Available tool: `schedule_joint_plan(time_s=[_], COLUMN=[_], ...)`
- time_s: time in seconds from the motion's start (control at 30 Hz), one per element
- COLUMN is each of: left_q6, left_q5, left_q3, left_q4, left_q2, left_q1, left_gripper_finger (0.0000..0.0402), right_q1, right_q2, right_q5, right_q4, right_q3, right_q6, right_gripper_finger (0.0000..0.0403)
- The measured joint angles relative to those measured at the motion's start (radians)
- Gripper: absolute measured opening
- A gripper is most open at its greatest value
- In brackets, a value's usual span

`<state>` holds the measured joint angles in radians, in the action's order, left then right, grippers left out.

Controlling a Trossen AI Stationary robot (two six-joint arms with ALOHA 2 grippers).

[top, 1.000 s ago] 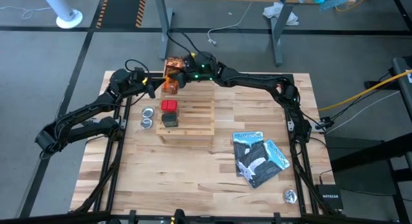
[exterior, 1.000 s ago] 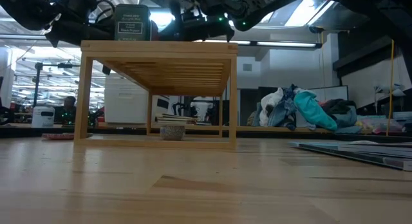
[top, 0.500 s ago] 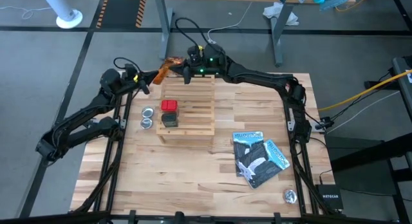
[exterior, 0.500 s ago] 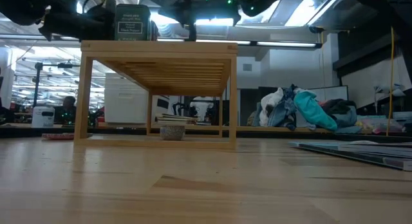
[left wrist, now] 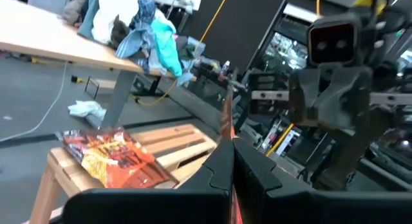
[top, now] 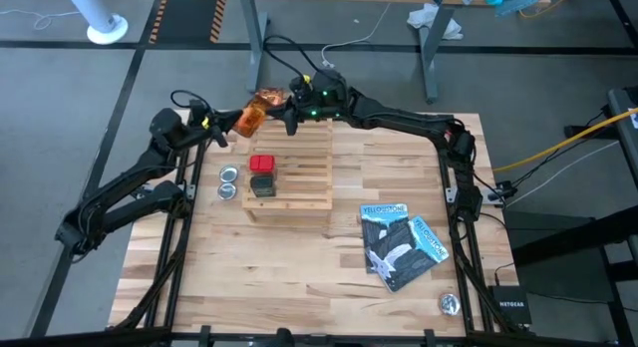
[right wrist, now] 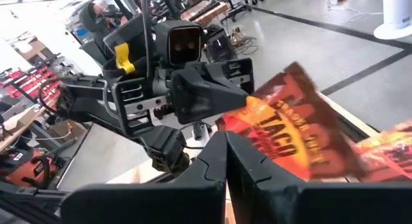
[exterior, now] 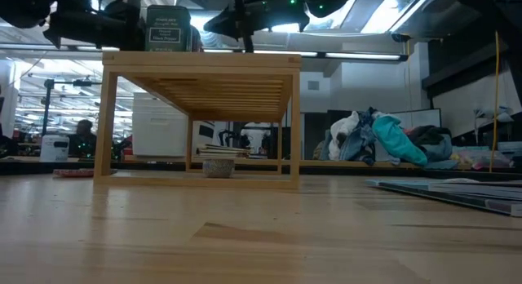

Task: Shelf spices
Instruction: Remove the orange seasoning pack from the shelf

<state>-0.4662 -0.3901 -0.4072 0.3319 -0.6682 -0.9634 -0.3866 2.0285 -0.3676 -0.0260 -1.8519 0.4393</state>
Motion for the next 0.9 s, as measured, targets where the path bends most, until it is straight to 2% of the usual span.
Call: schedule_joint_plan(time_s=[0.23, 0.37, 0.57, 0.73, 0.9], left_q6=[-0.010, -0.017, -0.016, -0.016, -0.016], left_q5=[0.000, 0.000, -0.001, -0.001, -0.015], left_q3=[0.000, 0.000, 0.000, 0.000, 0.000], left_q4=[-0.017, -0.023, -0.040, -0.040, -0.040], left_q2=[0.044, 0.044, 0.044, 0.040, 0.039], left_q1=[0.000, 0.000, 0.000, 0.002, 0.002], left_gripper_finger=[0.0000, 0.0000, 0.0000, 0.0000, 0.0000], right_q1=[0.000, -0.001, -0.001, -0.001, -0.001], right_q2=[0.000, 0.000, 0.000, 0.000, 0.000], right_q5=[0.001, 0.059, 0.177, 0.182, 0.182], right_q4=[0.008, 0.083, 0.178, 0.182, 0.182], right_q3=[0.000, 0.000, 0.000, 0.000, 0.000], right_q6=[-0.001, -0.028, -0.091, -0.156, -0.159], right_gripper_finger=[0.0003, 0.0009, 0.0035, 0.0062, 0.0112])
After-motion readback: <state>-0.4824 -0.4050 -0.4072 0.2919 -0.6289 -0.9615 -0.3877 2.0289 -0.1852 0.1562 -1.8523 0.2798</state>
